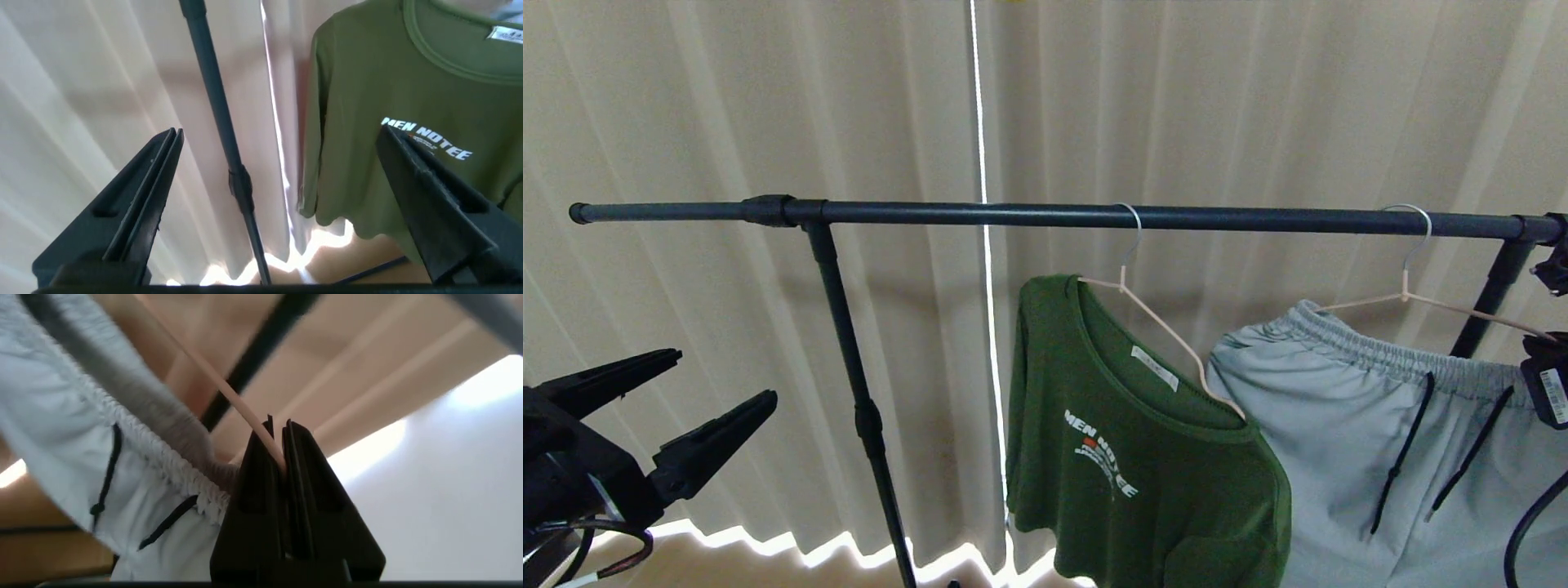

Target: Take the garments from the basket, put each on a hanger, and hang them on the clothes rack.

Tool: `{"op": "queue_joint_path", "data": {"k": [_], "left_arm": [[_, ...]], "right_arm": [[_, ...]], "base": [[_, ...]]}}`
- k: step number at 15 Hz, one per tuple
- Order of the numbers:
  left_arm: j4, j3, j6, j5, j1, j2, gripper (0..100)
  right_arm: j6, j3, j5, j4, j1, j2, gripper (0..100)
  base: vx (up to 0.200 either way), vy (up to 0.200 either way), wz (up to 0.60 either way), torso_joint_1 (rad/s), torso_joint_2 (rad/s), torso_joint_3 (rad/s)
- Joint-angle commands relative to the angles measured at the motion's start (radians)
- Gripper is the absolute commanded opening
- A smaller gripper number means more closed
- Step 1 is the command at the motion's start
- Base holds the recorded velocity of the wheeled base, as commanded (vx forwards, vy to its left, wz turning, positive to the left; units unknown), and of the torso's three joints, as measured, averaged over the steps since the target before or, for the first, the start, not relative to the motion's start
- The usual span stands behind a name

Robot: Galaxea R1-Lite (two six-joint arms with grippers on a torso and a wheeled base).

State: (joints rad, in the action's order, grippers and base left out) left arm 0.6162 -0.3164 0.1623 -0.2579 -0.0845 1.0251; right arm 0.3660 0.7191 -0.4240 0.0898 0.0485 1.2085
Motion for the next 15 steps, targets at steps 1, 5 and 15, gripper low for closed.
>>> {"op": "queue_joint_path", "data": {"k": [1,5,15], "left_arm": [[0.0,0.0,-0.001,0.0,0.0,0.003,100],[0.0,0.002,0.0,0.0,0.0,0.003,100],[-0.001,0.065,-0.012,0.051,0.104,-0.079,100]], "right_arm": [[0.001,-0.003,0.001,0.001,0.011,0.006,0],[0.001,-0.033,-0.001,-0.001,0.037,-0.006,100],[-0.078,-0.33,0.278,0.429,0.091,-0.191,100]], "base": [[0.0,0.0,0.0,0.0,0.0,0.0],[0.0,0.0,0.0,0.0,0.0,0.0],[0.0,0.0,0.0,0.0,0.0,0.0]]}}
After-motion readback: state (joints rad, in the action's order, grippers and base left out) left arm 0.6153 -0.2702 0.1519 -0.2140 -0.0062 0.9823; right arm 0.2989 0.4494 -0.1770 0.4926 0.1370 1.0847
